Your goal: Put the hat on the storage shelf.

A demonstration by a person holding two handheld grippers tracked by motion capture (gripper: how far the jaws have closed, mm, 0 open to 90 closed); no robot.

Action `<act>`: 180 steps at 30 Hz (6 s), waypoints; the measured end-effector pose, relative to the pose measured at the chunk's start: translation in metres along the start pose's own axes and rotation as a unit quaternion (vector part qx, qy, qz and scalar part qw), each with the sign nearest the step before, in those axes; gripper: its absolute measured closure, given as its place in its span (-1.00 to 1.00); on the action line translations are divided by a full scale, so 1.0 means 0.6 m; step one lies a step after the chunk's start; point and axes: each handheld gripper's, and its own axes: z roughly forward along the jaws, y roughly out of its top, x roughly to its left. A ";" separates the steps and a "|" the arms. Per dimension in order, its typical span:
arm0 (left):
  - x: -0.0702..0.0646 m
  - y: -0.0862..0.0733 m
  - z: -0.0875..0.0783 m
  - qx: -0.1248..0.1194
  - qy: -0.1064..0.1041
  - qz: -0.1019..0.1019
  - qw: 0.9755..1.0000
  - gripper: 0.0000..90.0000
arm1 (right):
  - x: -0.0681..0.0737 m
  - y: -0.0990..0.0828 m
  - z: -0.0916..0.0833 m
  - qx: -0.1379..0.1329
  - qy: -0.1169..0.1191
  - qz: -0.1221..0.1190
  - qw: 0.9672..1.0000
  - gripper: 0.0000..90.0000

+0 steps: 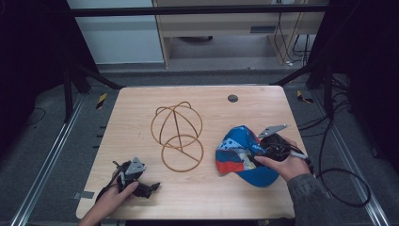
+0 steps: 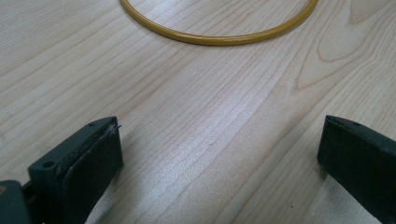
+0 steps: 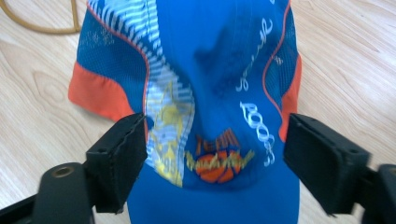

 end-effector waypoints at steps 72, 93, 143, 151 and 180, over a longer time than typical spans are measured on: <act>-0.001 0.000 0.001 -0.004 0.000 -0.004 1.000 -1.00 | -0.011 0.130 -0.133 -0.055 0.064 -0.052 0.995 1.00; 0.000 0.000 0.000 -0.003 0.000 -0.002 1.000 -1.00 | 0.000 0.170 -0.212 -0.112 0.064 -0.070 0.989 1.00; -0.001 0.000 0.000 -0.001 -0.001 -0.002 1.000 -1.00 | 0.090 0.382 -0.153 -0.167 0.103 -0.119 0.973 1.00; -0.001 0.000 0.000 -0.001 -0.001 -0.002 1.000 -1.00 | 0.101 0.397 -0.138 -0.163 0.111 -0.120 0.973 1.00; -0.001 0.000 0.000 -0.002 -0.001 -0.002 1.000 -1.00 | 0.175 0.448 -0.061 -0.100 0.122 -0.166 0.974 0.99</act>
